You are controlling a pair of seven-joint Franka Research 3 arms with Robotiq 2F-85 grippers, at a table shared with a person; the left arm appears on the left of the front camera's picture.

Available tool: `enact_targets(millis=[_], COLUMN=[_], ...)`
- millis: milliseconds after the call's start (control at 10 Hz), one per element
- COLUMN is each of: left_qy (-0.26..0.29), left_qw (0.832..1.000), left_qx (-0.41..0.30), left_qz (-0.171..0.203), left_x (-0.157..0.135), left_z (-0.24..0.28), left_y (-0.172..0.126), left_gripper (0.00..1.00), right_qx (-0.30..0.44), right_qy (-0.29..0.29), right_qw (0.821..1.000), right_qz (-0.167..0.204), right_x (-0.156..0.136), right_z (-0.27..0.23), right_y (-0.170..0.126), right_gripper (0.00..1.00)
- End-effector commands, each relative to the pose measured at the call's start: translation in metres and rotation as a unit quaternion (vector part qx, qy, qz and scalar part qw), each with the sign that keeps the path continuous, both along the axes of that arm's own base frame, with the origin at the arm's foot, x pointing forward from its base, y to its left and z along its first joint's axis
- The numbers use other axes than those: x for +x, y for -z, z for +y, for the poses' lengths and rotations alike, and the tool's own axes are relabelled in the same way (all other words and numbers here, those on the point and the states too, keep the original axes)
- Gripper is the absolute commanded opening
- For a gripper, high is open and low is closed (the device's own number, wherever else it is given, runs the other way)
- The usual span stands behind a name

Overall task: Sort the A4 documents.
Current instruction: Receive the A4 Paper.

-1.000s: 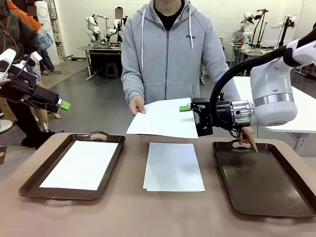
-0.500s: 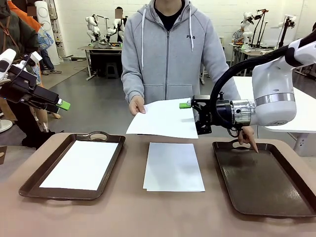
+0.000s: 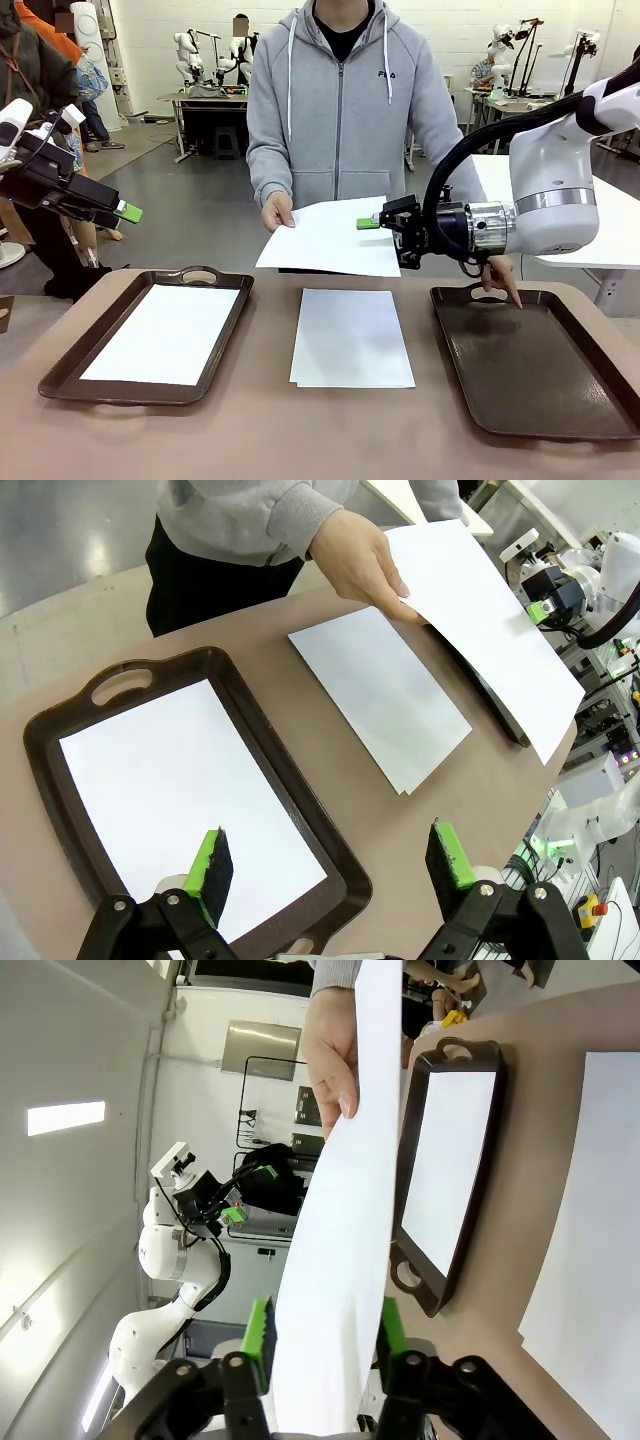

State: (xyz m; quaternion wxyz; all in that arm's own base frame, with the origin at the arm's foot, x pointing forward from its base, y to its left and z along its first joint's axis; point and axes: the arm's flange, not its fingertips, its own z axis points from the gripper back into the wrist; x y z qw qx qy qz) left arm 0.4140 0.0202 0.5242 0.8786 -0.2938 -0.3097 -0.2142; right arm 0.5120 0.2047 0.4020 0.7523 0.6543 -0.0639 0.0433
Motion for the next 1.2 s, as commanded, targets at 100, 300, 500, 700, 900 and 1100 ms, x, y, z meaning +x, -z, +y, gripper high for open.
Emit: enact_targets(millis=[100, 300, 500, 700, 900, 1100], left_qy=[-0.003, -0.003, -0.003, -0.003, -0.003, -0.003], left_qw=[1.000, 1.000, 1.000, 1.000, 1.000, 1.000], left_qx=[-0.004, -0.004, -0.004, -0.004, -0.004, -0.004], left_qz=[-0.002, -0.002, -0.002, -0.002, -0.002, -0.002], left_x=[0.0004, 0.0004, 0.0004, 0.0004, 0.0004, 0.0004], left_z=[-0.0002, -0.0002, -0.0002, -0.0002, -0.0002, -0.0002], left_y=[0.0004, 0.0004, 0.0004, 0.0004, 0.0004, 0.0004], left_gripper=[1.00, 1.00, 1.00, 1.00, 1.00, 1.00], right_qx=[0.012, 0.007, 0.009, 0.010, 0.014, 0.007], right_qy=[-0.003, -0.003, -0.007, -0.012, -0.023, -0.008], right_qw=[1.000, 1.000, 1.000, 1.000, 1.000, 1.000], right_qz=[-0.002, 0.001, 0.003, 0.002, -0.013, 0.003], right_x=[0.0068, 0.0075, 0.0068, 0.0053, 0.0030, 0.0001], right_z=[0.0011, -0.0012, -0.0022, -0.0016, 0.0018, -0.0018], right_y=[0.0017, 0.0045, 0.0051, 0.0060, 0.0037, 0.0042], right_gripper=[0.22, 0.02, 0.00, 0.00, 0.00, 0.00])
